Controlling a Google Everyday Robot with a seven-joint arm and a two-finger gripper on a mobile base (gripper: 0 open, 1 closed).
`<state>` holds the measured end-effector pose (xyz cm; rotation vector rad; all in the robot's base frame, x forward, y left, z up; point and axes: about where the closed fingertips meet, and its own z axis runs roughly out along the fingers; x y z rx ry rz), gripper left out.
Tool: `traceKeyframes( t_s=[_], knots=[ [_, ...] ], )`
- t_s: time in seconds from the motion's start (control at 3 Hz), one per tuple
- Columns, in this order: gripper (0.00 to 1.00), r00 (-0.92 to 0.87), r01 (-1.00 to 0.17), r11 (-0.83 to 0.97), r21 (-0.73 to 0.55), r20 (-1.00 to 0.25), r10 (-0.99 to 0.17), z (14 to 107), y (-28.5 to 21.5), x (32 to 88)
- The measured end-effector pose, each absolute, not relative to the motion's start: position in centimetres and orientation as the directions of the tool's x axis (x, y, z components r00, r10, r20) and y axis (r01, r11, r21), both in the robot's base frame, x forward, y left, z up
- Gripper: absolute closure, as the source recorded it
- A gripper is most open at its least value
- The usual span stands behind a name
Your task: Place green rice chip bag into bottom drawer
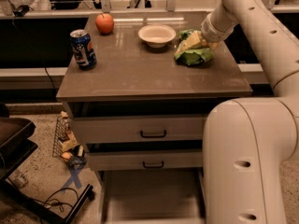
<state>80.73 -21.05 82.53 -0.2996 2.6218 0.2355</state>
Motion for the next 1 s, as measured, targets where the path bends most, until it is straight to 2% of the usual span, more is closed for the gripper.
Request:
traceKeyframes(
  t_s=[0.67, 1.0],
  knots=[
    [1.0, -0.838, -0.243, 0.964, 0.11, -0.525, -0.151, 84.0, -22.1, 80.1],
    [1.0, -0.738, -0.204, 0.973, 0.105, -0.67, -0.082, 90.6, -26.8, 76.2]
  ],
)
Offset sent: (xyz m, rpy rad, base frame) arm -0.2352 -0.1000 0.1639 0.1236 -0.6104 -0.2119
